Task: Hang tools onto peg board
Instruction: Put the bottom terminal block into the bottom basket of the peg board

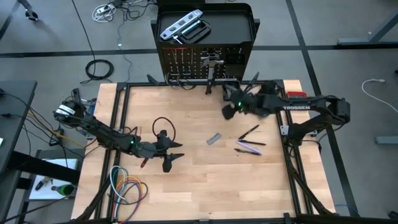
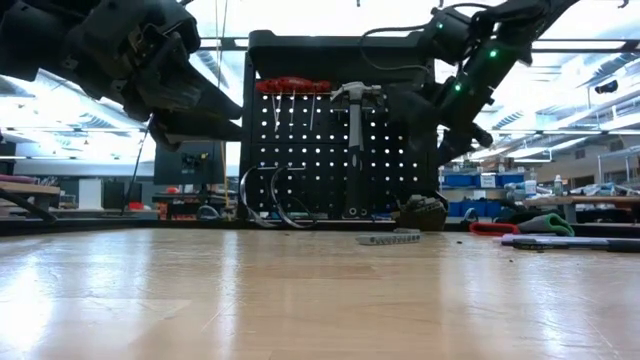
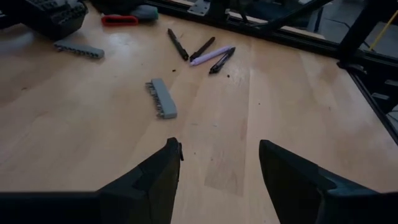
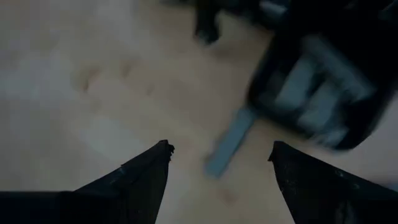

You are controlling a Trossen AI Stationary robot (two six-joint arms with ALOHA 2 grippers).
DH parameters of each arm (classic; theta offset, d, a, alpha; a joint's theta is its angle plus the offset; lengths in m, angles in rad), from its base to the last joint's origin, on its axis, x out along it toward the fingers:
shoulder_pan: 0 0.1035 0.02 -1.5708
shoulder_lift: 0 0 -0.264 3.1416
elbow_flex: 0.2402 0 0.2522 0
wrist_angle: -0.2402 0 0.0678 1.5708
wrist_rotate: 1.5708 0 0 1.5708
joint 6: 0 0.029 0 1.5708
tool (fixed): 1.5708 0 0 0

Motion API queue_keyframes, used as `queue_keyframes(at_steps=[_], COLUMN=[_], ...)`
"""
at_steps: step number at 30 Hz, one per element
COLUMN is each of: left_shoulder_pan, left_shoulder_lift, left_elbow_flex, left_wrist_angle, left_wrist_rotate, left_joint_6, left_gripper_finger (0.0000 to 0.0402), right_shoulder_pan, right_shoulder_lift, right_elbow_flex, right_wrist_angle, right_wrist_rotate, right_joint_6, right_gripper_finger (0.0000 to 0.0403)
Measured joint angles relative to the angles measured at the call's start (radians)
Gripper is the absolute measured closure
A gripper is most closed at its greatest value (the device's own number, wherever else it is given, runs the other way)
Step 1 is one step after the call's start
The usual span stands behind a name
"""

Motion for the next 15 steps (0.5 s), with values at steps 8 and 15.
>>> queue_keyframes(at_steps=[8,15], left_shoulder_pan=[0.022,0.031], left_shoulder_lift=[0.000,0.000], left_elbow_flex=[0.000,0.000], left_wrist_angle=[0.010,0.011], left_wrist_rotate=[-0.010,-0.011], left_joint_6=[0.002,0.028], left_gripper_finger=[0.0183,0.0183], right_shoulder_pan=[0.179,0.149], right_shoulder_lift=[0.186,0.293], right_elbow_flex=[0.000,0.000], right_wrist_angle=[0.023,0.112], right_wrist_rotate=[0.185,0.202], right_joint_6=[0.108,0.177], right_gripper_finger=[0.0117,0.0103])
